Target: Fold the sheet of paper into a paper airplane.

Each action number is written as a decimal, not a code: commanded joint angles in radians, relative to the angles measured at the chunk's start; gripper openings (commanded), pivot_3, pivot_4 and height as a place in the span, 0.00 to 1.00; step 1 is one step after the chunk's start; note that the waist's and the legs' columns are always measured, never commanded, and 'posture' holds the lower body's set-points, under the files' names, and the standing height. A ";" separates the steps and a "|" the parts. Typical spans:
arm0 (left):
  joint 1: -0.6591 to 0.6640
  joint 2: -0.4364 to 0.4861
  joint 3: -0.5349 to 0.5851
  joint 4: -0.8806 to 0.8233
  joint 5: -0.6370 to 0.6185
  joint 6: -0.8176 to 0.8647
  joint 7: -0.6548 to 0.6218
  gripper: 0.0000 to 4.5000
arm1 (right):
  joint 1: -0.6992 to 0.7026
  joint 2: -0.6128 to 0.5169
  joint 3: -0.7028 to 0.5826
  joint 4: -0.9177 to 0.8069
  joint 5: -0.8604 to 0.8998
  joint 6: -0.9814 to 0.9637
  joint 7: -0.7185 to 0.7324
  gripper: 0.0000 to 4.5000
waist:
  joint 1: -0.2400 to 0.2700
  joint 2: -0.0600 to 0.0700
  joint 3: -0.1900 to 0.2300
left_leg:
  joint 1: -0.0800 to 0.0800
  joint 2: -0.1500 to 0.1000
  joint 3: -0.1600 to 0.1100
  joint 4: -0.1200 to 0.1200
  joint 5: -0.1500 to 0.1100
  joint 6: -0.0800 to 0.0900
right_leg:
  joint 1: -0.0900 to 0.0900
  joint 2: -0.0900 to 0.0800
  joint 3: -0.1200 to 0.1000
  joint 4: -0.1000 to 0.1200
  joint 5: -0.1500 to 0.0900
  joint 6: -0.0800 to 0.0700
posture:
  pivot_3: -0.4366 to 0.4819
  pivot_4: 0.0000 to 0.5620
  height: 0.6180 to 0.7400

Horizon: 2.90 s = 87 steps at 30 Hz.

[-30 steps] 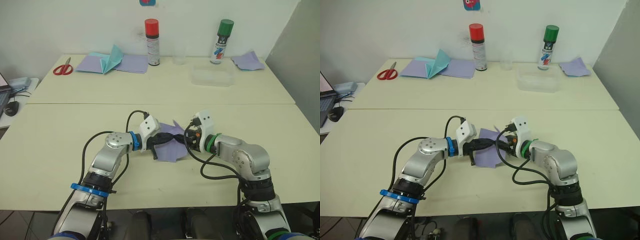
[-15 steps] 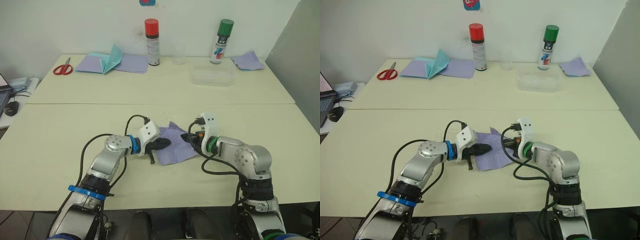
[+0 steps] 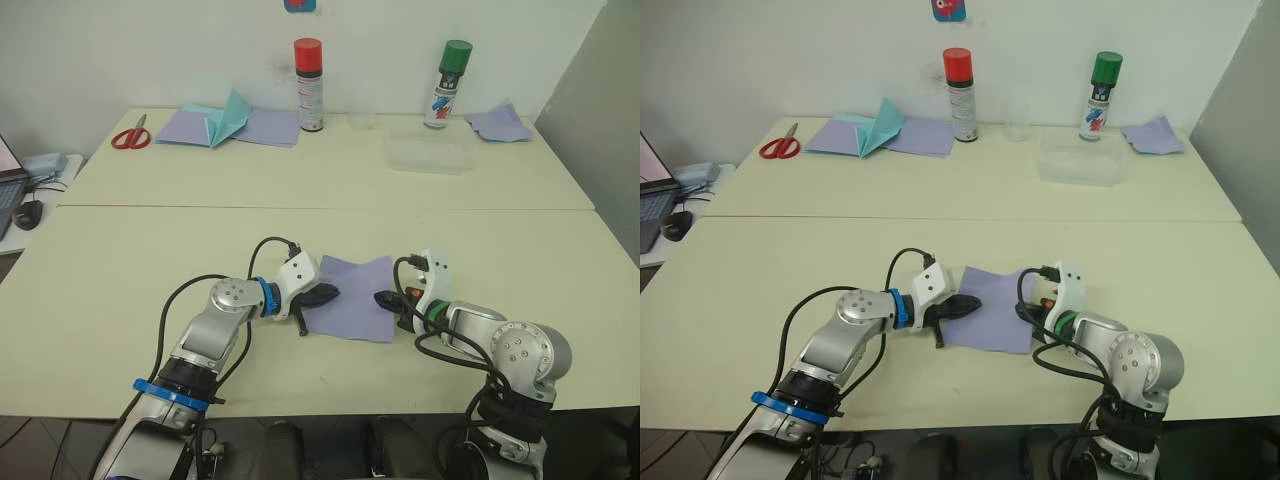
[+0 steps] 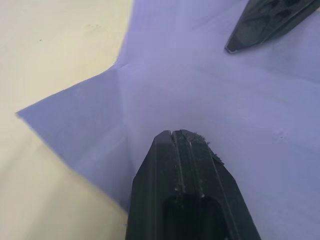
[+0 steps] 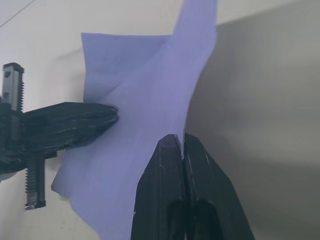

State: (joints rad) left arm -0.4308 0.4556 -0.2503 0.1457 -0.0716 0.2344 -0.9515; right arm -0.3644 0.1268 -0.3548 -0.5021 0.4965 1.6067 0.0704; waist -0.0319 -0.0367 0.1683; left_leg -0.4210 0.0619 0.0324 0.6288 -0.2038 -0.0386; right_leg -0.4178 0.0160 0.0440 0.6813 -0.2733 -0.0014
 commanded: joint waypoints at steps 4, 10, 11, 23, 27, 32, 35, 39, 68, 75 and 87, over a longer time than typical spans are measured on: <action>0.006 0.015 -0.031 0.002 0.032 0.002 -0.003 0.00 | 0.011 0.005 -0.024 -0.020 0.024 0.008 -0.024 0.00 | 0.000 0.000 0.000 | 0.000 0.000 0.000 0.000 0.000 0.000 | 0.001 0.000 0.000 0.000 0.000 0.000 | 0.48 0.27 1.00; -0.007 0.007 -0.025 0.005 0.022 0.002 0.004 0.00 | -0.042 -0.021 -0.007 0.036 0.026 0.005 0.017 0.00 | -0.001 0.000 0.000 | 0.002 0.000 0.000 0.000 0.000 0.000 | 0.003 0.000 0.000 0.000 0.000 0.000 | 0.48 0.27 1.00; -0.008 0.005 -0.025 0.006 0.022 0.000 0.005 0.00 | -0.044 -0.027 0.002 0.045 0.028 -0.002 0.025 0.00 | -0.001 0.000 0.000 | 0.003 0.000 0.000 0.000 0.000 0.000 | 0.003 0.000 0.000 0.000 0.000 0.000 | 0.48 0.27 1.00; -0.006 -0.019 -0.011 -0.030 -0.001 0.033 0.036 0.00 | -0.054 -0.093 0.083 0.146 0.032 -0.087 0.097 0.00 | -0.003 0.000 0.000 | 0.003 0.000 0.000 0.000 0.000 0.000 | 0.003 0.002 0.000 0.000 0.000 0.000 | 0.48 0.27 1.00; -0.009 -0.016 -0.019 -0.028 0.008 0.042 0.034 0.00 | -0.068 -0.115 0.112 0.190 0.029 -0.128 0.118 0.00 | -0.006 0.000 0.000 | 0.003 0.000 0.000 0.000 0.000 0.000 | 0.003 0.002 0.000 0.000 0.000 0.000 | 0.48 0.27 1.00; 0.006 -0.003 -0.045 -0.002 0.038 0.051 0.029 0.00 | -0.066 -0.151 0.142 0.208 0.029 -0.158 0.141 0.00 | -0.012 0.000 0.000 | 0.004 0.001 0.000 0.000 0.000 0.000 | 0.003 0.003 0.000 0.000 0.000 0.000 | 0.48 0.27 1.00; 0.016 -0.011 -0.059 -0.001 0.045 0.051 0.034 0.00 | -0.052 -0.189 0.164 0.195 0.029 -0.190 0.160 0.09 | -0.013 0.000 0.000 | 0.004 0.000 0.000 0.000 0.000 0.000 | 0.003 0.003 0.000 0.000 0.000 0.000 | 0.48 0.27 1.00; 0.015 -0.018 -0.063 -0.002 0.047 0.056 0.042 0.00 | -0.033 -0.249 0.196 0.165 0.031 -0.240 0.196 0.37 | -0.013 0.000 0.000 | 0.004 0.000 0.000 0.000 0.000 0.000 | 0.004 0.002 0.000 -0.001 0.000 0.000 | 0.48 0.27 1.00; -0.009 -0.030 -0.096 0.037 0.069 0.030 0.042 0.00 | 0.023 -0.484 0.660 0.366 -0.324 -1.121 0.511 0.01 | 0.002 -0.001 -0.001 | 0.006 -0.001 -0.001 0.001 0.000 0.000 | 0.008 0.001 -0.001 -0.002 0.000 0.000 | 0.48 0.27 1.00; -0.002 -0.018 -0.094 0.035 0.071 0.025 0.038 0.00 | 0.035 -0.480 0.644 0.446 -0.408 -1.150 0.471 0.01 | 0.002 -0.001 -0.001 | 0.006 -0.001 -0.001 0.001 0.000 0.000 | 0.008 0.001 -0.001 -0.002 0.000 0.000 | 0.48 0.27 1.00; -0.010 -0.010 -0.094 0.059 0.078 0.002 0.034 0.00 | 0.077 -0.476 0.558 0.411 -0.367 -1.169 0.502 0.01 | 0.002 -0.001 -0.002 | 0.007 -0.001 -0.001 0.001 0.000 0.000 | 0.008 0.001 -0.001 -0.002 0.000 0.000 | 0.48 0.27 1.00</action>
State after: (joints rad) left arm -0.4611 0.4352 -0.3126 0.1663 -0.0283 0.2231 -0.9080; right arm -0.3002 -0.3474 0.2230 -0.0551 0.1053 0.4552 0.5535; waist -0.0298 -0.0377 0.1666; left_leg -0.4140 0.0606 0.0314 0.6295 -0.2038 -0.0385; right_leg -0.4094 0.0169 0.0431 0.6793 -0.2733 -0.0009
